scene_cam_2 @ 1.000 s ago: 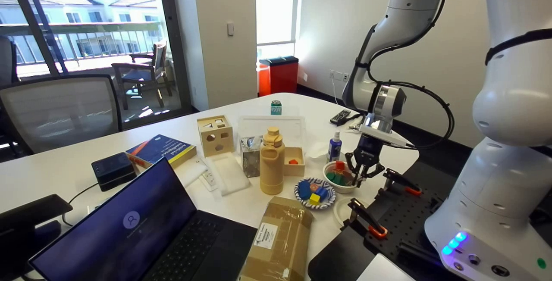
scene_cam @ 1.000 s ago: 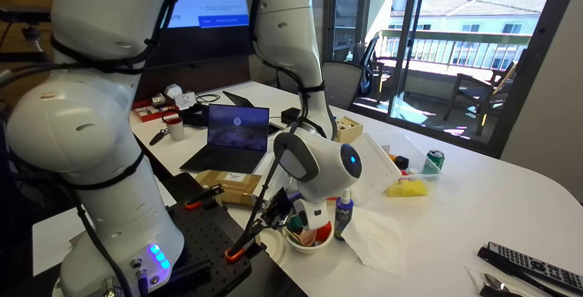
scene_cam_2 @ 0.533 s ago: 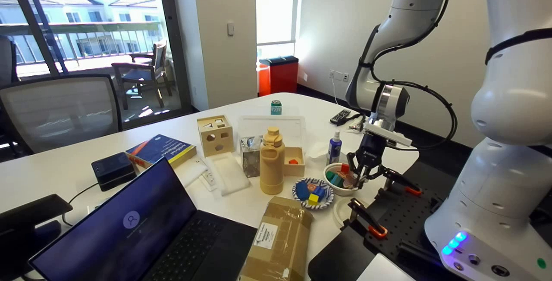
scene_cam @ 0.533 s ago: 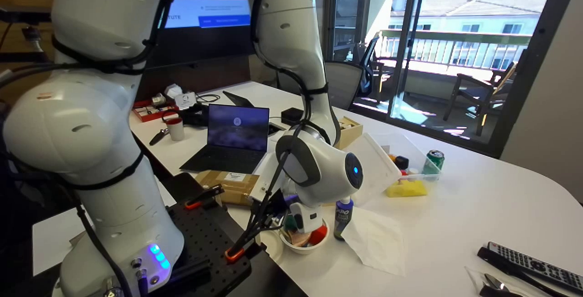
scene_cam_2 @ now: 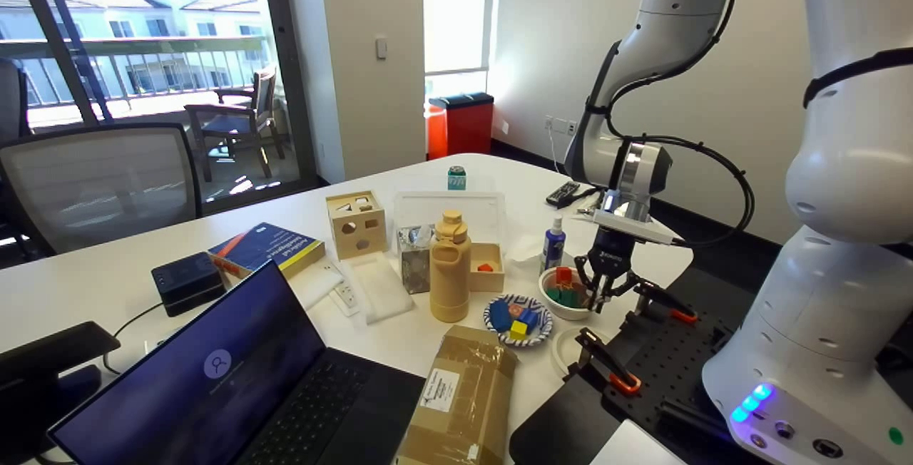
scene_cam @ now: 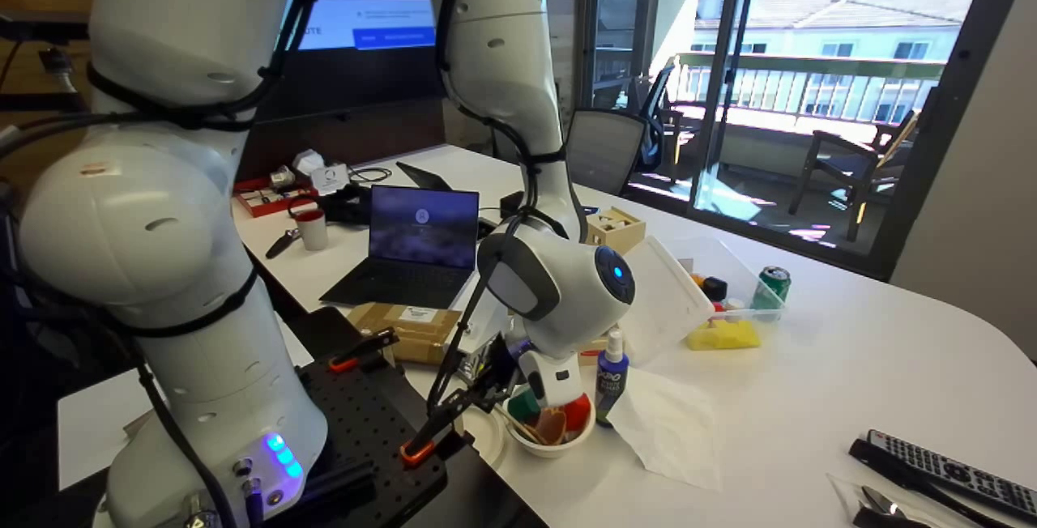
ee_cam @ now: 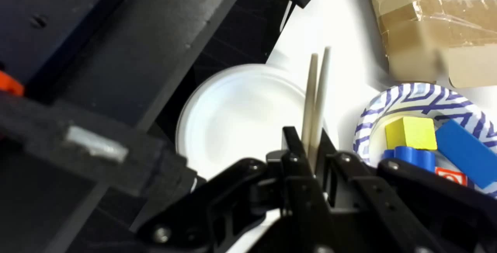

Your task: Use the chopsticks to stir in the white bowl

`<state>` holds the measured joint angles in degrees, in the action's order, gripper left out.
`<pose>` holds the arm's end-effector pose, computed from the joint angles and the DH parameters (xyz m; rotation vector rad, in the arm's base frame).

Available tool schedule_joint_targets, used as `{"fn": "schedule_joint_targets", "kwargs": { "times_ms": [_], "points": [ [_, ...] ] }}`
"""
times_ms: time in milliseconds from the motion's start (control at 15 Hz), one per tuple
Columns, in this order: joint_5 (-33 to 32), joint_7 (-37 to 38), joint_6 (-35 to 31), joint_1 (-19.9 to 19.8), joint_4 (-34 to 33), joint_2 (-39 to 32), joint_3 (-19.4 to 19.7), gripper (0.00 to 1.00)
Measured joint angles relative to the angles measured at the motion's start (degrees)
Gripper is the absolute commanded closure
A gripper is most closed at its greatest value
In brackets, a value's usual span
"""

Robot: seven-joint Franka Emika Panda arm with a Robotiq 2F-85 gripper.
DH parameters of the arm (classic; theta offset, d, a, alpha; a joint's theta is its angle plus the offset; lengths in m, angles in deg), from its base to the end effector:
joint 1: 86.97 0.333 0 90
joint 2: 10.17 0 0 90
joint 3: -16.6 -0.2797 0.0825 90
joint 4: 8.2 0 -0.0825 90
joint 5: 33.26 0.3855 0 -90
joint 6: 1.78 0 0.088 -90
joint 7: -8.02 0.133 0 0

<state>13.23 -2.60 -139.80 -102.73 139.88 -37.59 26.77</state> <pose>0.2801 -0.1397 0.0086 -2.3030 1.3394 0.6355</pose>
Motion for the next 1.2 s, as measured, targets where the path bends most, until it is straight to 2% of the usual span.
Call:
{"fn": "schedule_joint_targets", "kwargs": {
  "times_ms": [200,733,1200],
  "points": [
    [0.5,-0.3,-2.6,0.0,0.4,0.3,-0.9,0.97],
    [2.1,-6.3,-2.1,-1.3,0.9,2.3,-2.2,0.97],
    [3.0,-13.9,6.1,-3.5,0.9,3.1,-2.6,0.97]
  ]
}}
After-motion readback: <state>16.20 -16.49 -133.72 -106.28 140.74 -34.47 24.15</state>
